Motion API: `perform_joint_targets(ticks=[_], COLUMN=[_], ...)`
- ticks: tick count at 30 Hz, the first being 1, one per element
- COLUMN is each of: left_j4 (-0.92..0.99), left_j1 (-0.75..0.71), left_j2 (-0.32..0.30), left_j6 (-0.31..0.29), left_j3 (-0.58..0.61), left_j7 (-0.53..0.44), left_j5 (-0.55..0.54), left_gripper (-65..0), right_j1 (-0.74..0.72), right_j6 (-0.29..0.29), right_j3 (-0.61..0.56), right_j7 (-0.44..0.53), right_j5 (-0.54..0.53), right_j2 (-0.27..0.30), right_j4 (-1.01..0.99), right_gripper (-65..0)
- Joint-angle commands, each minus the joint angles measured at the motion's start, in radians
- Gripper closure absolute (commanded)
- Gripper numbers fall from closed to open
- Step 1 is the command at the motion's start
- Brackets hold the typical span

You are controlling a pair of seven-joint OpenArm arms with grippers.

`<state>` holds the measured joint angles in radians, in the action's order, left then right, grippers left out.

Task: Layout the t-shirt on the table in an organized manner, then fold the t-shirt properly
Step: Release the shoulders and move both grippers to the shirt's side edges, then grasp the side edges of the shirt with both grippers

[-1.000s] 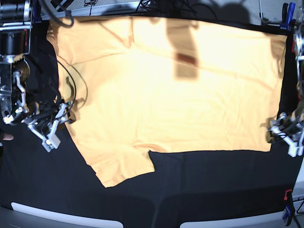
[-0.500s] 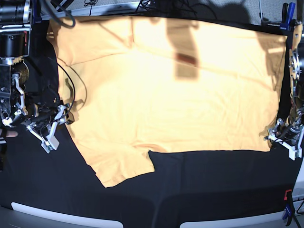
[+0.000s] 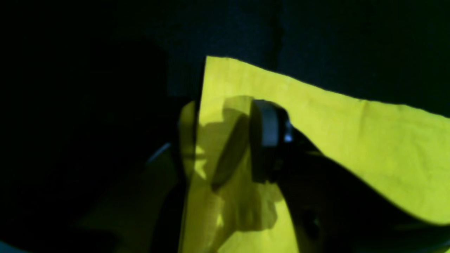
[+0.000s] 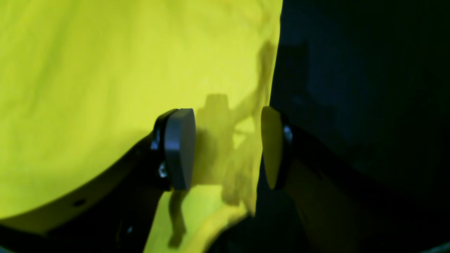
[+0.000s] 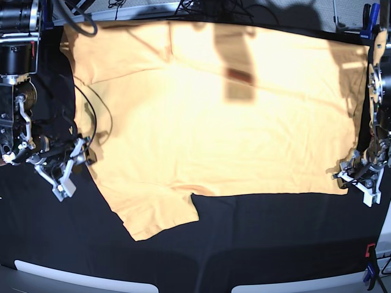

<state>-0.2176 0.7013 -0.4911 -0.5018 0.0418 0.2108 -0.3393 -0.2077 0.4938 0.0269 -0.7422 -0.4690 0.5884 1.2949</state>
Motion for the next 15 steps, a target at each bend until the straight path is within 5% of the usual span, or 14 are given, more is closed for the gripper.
perform_joint_targets(ticks=[1, 8, 15], left_j4=[-0.01, -0.01, -0.01], left_j1=[0.024, 0.024, -0.001], left_j2=[-0.005, -0.003, -0.002], left_j6=[-0.008, -0.013, -0.011], left_j3=[-0.002, -0.002, -0.002], left_j7=[0.031, 0.053, -0.067], left_j5=[-0.01, -0.039, -0.028], left_gripper=[-15.2, -3.2, 0.0], right_j1=[-0.025, -0.026, -0.061], right_j6=[0.006, 0.006, 0.007], right_j3=[0.007, 0.007, 0.007], right_j7=[0.051, 0.272, 0.176], right_j5=[-0.014, -0.014, -0.01], right_j2=[0.021, 0.021, 0.021], right_j4=[0.014, 0.014, 0.014], right_gripper=[-29.3, -29.3, -29.3])
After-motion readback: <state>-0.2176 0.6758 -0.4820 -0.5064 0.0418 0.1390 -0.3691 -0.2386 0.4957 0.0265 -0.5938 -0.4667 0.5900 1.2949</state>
